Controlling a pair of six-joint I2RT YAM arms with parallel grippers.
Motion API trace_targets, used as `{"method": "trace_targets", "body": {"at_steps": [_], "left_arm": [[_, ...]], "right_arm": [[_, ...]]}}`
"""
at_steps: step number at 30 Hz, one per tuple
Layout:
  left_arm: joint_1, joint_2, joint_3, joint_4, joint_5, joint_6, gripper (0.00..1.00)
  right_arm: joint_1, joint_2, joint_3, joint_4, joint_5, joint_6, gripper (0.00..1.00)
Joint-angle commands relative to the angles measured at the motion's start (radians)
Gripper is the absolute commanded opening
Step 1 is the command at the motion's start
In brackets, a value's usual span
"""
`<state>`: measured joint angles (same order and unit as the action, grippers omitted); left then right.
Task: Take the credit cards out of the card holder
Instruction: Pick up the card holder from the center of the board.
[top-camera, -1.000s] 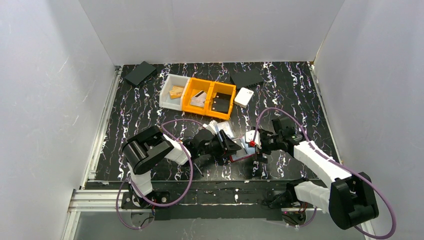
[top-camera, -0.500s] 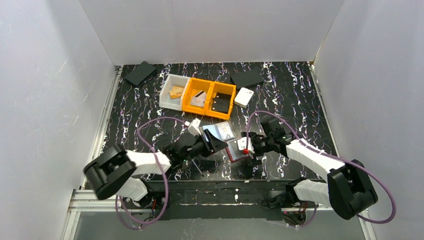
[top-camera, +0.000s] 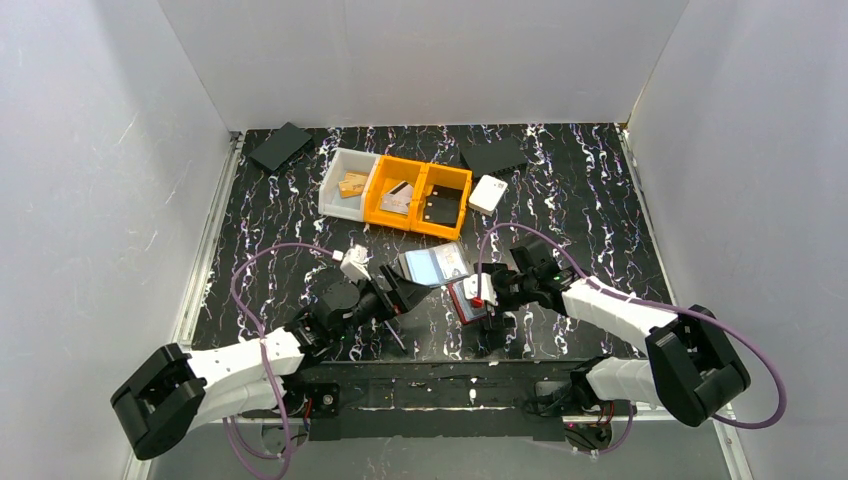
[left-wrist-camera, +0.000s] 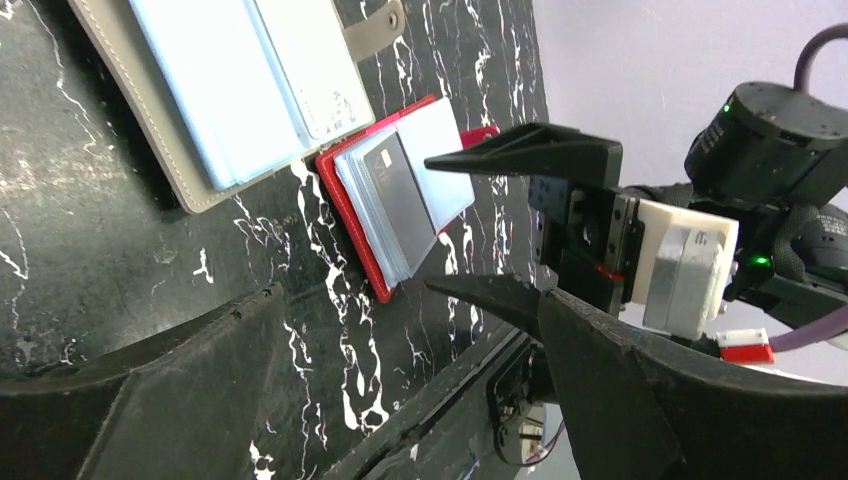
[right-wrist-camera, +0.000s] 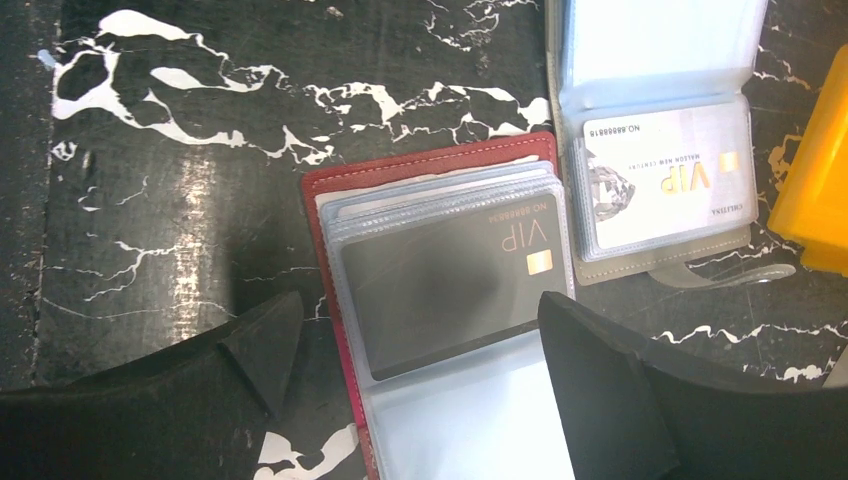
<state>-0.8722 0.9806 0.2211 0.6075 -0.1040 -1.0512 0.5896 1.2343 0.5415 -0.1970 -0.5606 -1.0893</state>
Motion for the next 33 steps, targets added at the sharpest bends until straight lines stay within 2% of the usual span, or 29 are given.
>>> {"method": "trace_targets", "body": {"at_steps": [1, 19, 33], "left_arm": [[0.005, 0.007, -0.001, -0.017, 0.050, 0.013, 0.98], [0.004, 0.230, 0.078, 0.084, 0.184, -0.026, 0.98], [0.004, 0.312, 0.098, 0.135, 0.222, -0.056, 0.98]], "right_arm": [[0.008, 0.013, -0.008, 0.064, 0.022, 0.043, 0.96], [0.036, 0.037, -0.016, 0.094, 0.066, 0.062, 0.94], [0.035, 0.015, -0.002, 0.108, 0.112, 0.093, 0.81]]}}
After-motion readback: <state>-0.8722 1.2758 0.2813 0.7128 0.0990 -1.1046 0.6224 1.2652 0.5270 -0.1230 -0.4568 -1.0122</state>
